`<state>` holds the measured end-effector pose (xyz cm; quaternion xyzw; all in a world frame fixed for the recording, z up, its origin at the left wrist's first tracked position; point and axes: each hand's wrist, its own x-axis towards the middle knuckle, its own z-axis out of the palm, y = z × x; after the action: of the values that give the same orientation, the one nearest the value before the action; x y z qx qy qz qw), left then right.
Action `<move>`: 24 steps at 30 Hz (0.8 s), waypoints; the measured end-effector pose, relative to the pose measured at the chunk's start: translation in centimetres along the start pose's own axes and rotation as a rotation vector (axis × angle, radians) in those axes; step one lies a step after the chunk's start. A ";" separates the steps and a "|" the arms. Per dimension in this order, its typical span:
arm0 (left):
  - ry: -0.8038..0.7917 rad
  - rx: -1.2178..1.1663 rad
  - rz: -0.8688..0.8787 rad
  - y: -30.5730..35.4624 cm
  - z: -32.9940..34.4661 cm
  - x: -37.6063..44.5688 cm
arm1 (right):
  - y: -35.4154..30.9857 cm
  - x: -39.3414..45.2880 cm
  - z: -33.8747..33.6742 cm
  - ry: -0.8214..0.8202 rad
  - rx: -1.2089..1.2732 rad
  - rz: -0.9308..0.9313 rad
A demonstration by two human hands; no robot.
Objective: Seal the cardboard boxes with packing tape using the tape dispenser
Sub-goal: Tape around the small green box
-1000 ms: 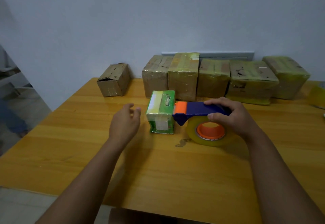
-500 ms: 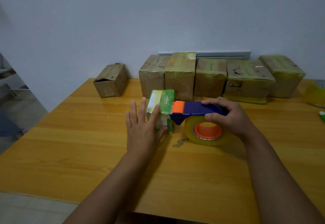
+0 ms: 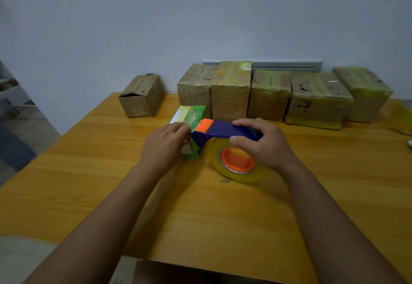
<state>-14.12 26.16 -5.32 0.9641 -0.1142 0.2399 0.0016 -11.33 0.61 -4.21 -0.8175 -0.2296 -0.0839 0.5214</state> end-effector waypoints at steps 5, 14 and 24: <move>-0.120 -0.086 -0.101 -0.3 -0.1 -0.8 | -0.1 0.3 1.4 0.006 -0.037 0.016; 0.005 -0.104 -0.208 0.9 1.3 0.1 | 0.3 -0.3 -0.5 -0.131 -0.044 -0.004; -0.047 -0.161 -0.127 -1.6 1.3 0.0 | -0.1 0.0 0.2 -0.137 0.026 -0.011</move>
<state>-13.11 27.63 -6.39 0.9714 -0.0718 0.2069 0.0915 -11.42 0.85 -4.20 -0.8132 -0.2704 -0.0279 0.5146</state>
